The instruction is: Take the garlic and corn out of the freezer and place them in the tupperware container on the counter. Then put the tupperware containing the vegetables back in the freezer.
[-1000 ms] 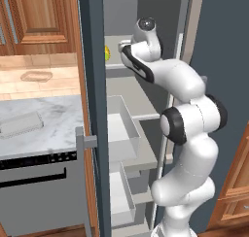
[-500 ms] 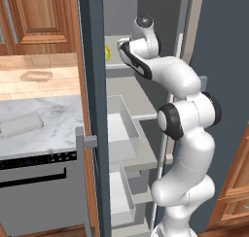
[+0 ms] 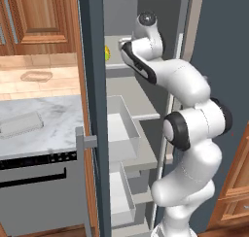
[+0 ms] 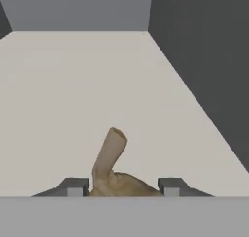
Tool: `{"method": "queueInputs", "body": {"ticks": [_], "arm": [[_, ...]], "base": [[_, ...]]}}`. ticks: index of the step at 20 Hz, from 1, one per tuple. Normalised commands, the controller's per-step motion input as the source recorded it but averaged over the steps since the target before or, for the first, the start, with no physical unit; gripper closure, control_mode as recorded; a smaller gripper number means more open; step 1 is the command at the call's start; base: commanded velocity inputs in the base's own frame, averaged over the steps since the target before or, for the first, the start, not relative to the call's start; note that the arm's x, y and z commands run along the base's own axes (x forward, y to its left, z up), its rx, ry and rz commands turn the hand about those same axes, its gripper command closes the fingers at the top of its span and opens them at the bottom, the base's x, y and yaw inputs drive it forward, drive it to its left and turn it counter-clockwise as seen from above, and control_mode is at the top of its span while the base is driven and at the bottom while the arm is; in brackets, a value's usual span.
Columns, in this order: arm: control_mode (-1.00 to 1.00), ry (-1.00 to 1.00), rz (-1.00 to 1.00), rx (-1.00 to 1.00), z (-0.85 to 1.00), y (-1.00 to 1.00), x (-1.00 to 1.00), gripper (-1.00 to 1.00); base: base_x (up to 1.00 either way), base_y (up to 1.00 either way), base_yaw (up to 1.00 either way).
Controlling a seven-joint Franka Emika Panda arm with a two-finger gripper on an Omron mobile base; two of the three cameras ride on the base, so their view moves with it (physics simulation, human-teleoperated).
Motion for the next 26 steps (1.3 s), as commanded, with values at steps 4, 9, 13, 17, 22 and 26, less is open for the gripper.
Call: {"method": "queueInputs", "body": {"ticks": [4,9,13,17,22,26], "arm": [[-1.00,-0.25,0.00,0.03,0.07,0.00,-0.98,1.00],[-1.00,-0.20,0.00,0.02,0.07,0.00,-1.00,1.00],[-1.00,-0.07,0.00,0.05,0.04,0.00,-1.00,1.00],[-1.00,-0.04,0.00,0.03,0.12,-0.03,-1.00,1.00],[-1.00,0.00,0.00,0.03,0.20,-0.09,-0.87,1.00],[-1.00,0.02,0.00,0.04,0.27,-0.13,-0.72,1.00]], "base": [[0.00,0.00,0.00],[0.00,0.00,0.00],[0.00,0.00,0.00],[0.00,0.00,0.00],[0.00,0.00,0.00],[0.00,0.00,0.00]]}}
